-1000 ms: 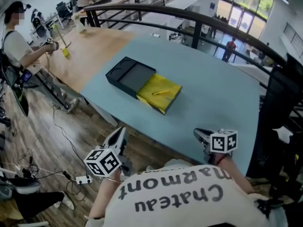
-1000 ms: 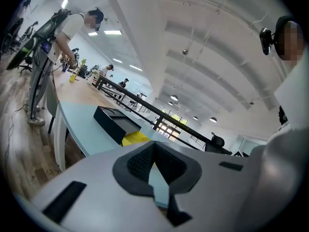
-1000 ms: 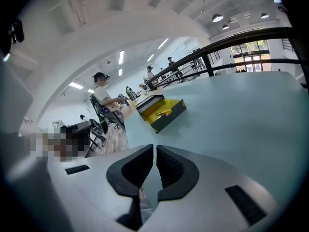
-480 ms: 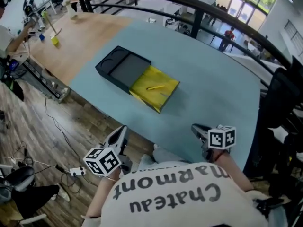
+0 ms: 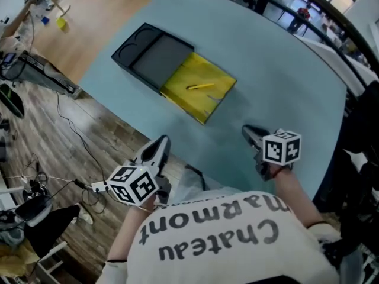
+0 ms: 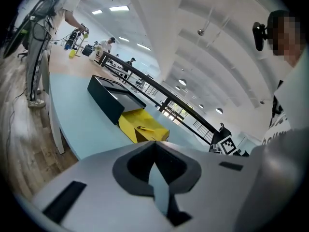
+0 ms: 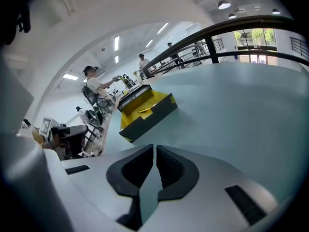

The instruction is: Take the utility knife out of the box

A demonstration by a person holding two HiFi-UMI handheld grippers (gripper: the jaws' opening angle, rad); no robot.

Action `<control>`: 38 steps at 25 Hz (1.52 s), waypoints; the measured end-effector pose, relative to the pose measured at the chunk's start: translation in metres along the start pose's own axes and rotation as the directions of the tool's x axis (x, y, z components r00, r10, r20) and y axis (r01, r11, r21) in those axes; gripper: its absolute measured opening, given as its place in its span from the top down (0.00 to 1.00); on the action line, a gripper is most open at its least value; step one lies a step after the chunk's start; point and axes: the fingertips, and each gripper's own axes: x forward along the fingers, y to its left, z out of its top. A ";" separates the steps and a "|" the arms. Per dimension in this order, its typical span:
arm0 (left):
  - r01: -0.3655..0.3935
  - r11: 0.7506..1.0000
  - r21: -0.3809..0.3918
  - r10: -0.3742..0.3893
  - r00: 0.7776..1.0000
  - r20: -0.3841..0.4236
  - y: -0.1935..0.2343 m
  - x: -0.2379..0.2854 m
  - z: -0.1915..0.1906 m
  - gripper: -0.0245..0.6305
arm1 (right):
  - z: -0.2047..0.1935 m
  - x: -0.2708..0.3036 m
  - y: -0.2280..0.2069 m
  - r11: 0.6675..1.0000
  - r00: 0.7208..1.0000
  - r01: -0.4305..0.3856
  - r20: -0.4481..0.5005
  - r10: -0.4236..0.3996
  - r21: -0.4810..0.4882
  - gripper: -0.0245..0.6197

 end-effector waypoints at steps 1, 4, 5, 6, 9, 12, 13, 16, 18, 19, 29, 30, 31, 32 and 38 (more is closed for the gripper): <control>-0.001 1.000 0.004 0.001 1.000 -0.007 0.001 0.005 0.000 0.96 | 0.001 0.004 -0.003 1.000 1.000 0.002 -0.003 -0.002 -0.009 0.89; -0.003 0.999 0.051 0.004 1.000 -0.027 0.002 0.021 0.008 0.96 | 0.004 0.013 -0.008 1.000 1.000 -0.007 -0.001 0.007 -0.002 0.89; -0.003 0.997 0.074 0.006 0.999 -0.035 0.002 0.027 0.011 0.96 | 0.004 0.014 -0.008 1.000 1.000 -0.015 0.001 0.015 0.007 0.89; -0.003 0.995 0.097 0.007 0.999 -0.042 0.001 0.032 0.015 0.96 | 0.003 0.014 -0.007 1.000 1.000 -0.023 0.002 0.023 0.014 0.89; 0.000 0.989 0.149 0.008 0.998 -0.057 -0.002 0.047 0.024 0.96 | -0.001 0.016 -0.006 0.999 0.999 -0.043 0.003 0.042 0.019 0.89; 0.019 0.980 0.201 -0.007 0.998 -0.061 -0.007 0.063 0.032 0.96 | -0.003 0.017 -0.011 0.999 0.999 -0.035 0.001 0.035 -0.002 0.89; 0.029 0.974 0.225 -0.014 0.998 -0.066 -0.010 0.069 0.035 0.96 | -0.003 0.017 -0.014 1.000 1.000 -0.024 0.000 0.024 -0.011 0.89; 0.058 0.943 0.326 -0.026 0.995 -0.100 -0.017 0.088 0.043 0.96 | -0.004 0.015 -0.024 1.000 1.000 -0.005 0.007 0.005 -0.008 0.89; 0.087 0.918 0.388 -0.039 0.991 -0.131 -0.021 0.099 0.048 0.96 | -0.003 0.012 -0.029 1.000 1.000 -0.006 0.017 0.006 0.009 0.89; 0.098 0.908 0.408 -0.042 0.989 -0.143 -0.022 0.103 0.051 0.96 | -0.003 0.011 -0.032 1.000 1.000 -0.004 0.020 0.004 0.015 0.89; 0.163 0.785 0.598 0.046 0.947 -0.319 -0.009 0.146 0.057 0.80 | 0.001 0.002 -0.046 0.998 0.998 0.015 0.057 -0.019 0.061 0.89; 0.172 0.764 0.621 0.061 0.940 -0.336 -0.008 0.150 0.056 0.80 | 0.002 0.002 -0.046 0.998 0.998 0.015 0.062 -0.018 0.062 0.89; 0.182 0.743 0.644 0.076 0.933 -0.352 -0.008 0.154 0.055 0.80 | 0.003 0.001 -0.046 0.998 0.998 0.014 0.066 -0.018 0.064 0.89; 0.194 0.721 0.665 0.092 0.924 -0.370 -0.007 0.158 0.053 0.80 | 0.003 0.000 -0.047 0.998 0.997 0.014 0.070 -0.018 0.066 0.89; 0.323 0.550 0.770 0.191 0.849 -0.493 -0.002 0.182 0.028 0.80 | -0.002 0.002 -0.048 0.997 0.997 0.018 0.068 -0.023 0.068 0.89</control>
